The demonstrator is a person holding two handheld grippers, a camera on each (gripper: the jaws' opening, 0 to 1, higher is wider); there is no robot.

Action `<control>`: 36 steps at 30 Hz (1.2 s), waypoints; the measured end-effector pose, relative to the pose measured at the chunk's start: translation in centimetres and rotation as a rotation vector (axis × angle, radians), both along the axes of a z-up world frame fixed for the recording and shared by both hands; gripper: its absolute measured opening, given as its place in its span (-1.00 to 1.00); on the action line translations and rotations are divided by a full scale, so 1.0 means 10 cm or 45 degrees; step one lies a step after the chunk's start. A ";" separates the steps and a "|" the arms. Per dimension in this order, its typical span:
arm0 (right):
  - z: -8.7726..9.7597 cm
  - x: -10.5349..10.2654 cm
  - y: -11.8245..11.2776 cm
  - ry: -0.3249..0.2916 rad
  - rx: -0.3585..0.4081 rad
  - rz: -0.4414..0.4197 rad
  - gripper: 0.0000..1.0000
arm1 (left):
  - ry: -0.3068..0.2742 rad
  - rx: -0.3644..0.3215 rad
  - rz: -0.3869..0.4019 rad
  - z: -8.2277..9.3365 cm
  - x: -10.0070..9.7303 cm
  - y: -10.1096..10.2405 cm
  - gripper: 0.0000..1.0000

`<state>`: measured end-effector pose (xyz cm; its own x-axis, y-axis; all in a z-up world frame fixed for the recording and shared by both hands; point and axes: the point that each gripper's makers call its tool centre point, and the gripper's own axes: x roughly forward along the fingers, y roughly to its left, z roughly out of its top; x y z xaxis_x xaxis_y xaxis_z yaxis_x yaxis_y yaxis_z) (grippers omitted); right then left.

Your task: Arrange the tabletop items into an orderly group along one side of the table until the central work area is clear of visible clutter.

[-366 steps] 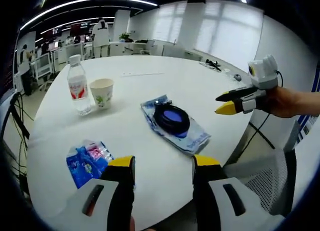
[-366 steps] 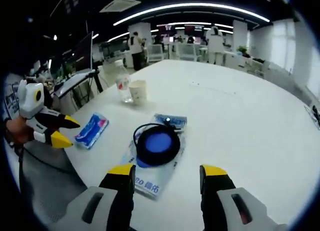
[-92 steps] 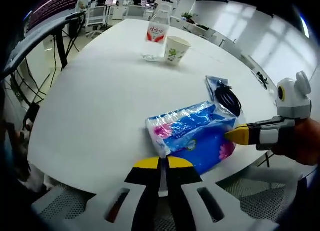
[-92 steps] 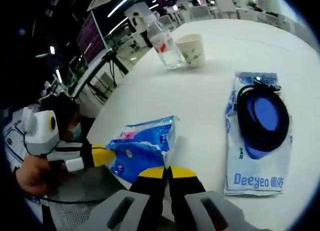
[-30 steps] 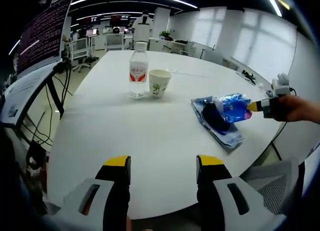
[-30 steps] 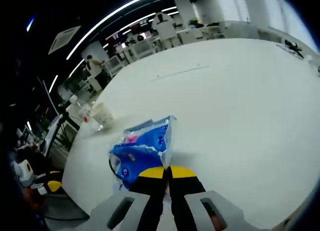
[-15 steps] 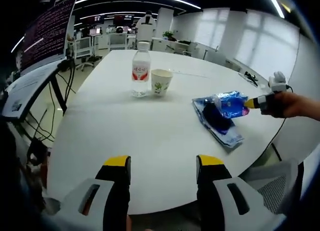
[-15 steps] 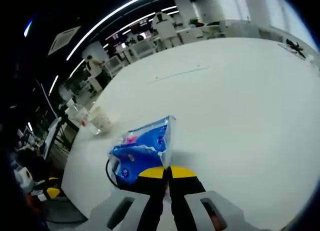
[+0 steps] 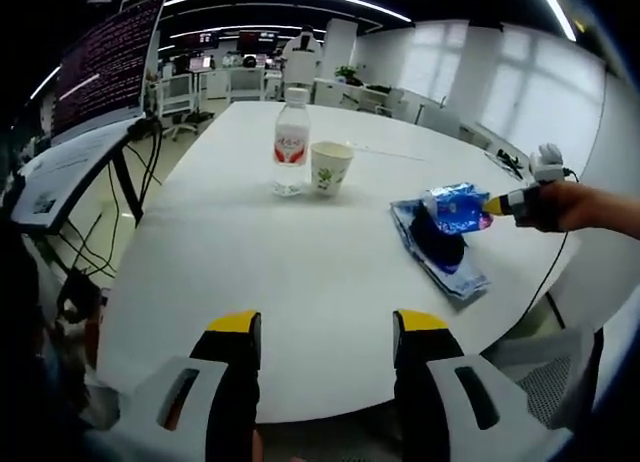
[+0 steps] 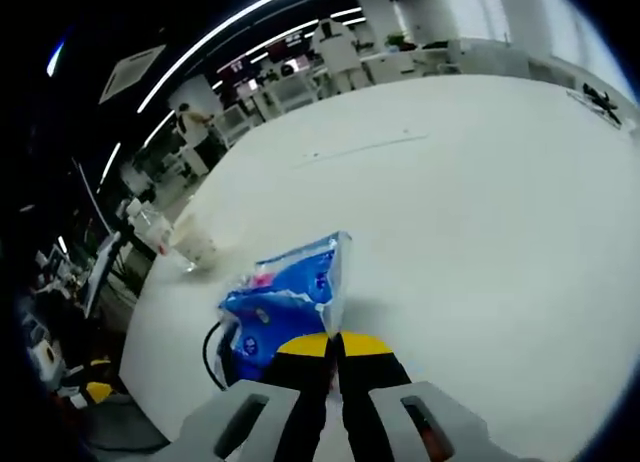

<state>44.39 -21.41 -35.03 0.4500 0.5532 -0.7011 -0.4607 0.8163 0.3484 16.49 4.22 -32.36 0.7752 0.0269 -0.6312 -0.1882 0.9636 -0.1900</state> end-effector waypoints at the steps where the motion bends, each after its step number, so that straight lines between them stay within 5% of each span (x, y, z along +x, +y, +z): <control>1: 0.00 0.01 0.01 -0.001 -0.002 0.005 -1.00 | -0.003 -0.001 0.004 0.00 0.01 0.00 0.05; 18: -0.04 0.30 0.13 0.024 0.027 -0.018 -1.00 | -0.009 -0.014 0.053 -0.01 -0.03 -0.06 0.04; 36: -0.11 0.66 0.93 0.053 0.101 -0.006 -1.00 | 0.005 -0.013 0.064 -0.01 -0.10 -0.03 0.02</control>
